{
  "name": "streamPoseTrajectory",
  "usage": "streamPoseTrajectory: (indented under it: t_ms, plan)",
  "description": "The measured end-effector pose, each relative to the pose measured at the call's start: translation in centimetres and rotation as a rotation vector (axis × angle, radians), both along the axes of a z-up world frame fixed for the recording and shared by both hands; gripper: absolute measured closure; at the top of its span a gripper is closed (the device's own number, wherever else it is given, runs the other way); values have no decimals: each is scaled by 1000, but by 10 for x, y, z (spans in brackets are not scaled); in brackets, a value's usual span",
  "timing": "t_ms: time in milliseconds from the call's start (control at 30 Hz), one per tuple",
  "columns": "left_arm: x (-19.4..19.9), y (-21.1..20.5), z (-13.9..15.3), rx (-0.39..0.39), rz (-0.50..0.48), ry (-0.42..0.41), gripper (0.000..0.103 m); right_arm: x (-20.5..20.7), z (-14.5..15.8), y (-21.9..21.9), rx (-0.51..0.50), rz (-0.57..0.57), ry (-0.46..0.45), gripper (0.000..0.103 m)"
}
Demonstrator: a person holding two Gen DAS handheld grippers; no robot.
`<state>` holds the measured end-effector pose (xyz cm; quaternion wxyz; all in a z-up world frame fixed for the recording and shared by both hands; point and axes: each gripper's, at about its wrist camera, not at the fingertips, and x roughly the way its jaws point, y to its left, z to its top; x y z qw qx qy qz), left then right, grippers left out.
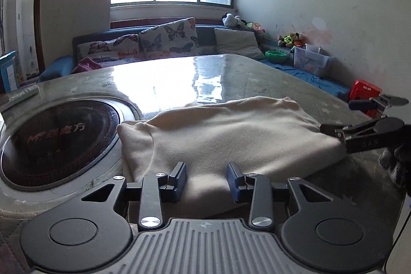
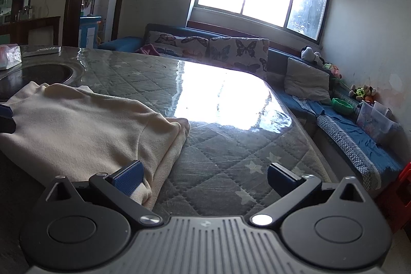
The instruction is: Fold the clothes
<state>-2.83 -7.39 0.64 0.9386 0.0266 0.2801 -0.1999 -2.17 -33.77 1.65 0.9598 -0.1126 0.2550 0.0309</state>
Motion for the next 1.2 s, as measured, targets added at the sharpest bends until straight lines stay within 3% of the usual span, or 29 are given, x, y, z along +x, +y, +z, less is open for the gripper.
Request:
streamPoseTrajectory:
  t_ms: [133, 333, 467, 700, 933, 1200]
  plan:
    - [0, 2, 8, -20, 3, 29, 64, -2, 1, 2, -18, 1, -13, 0]
    - [-9, 12, 20, -24, 12, 10, 61, -7, 15, 17, -20, 31, -35, 0]
    - [-12, 15, 17, -25, 17, 17, 61, -12, 27, 49, -56, 133, -71, 0]
    - [-11, 17, 6, -21, 19, 50, 60, -11, 4, 82, -167, 227, -44, 0]
    - [-14, 25, 18, -63, 43, 37, 60, -19, 23, 91, -180, 268, -86, 0]
    - [-10, 35, 11, -80, 93, 70, 58, -12, 19, 124, -147, 380, -41, 0]
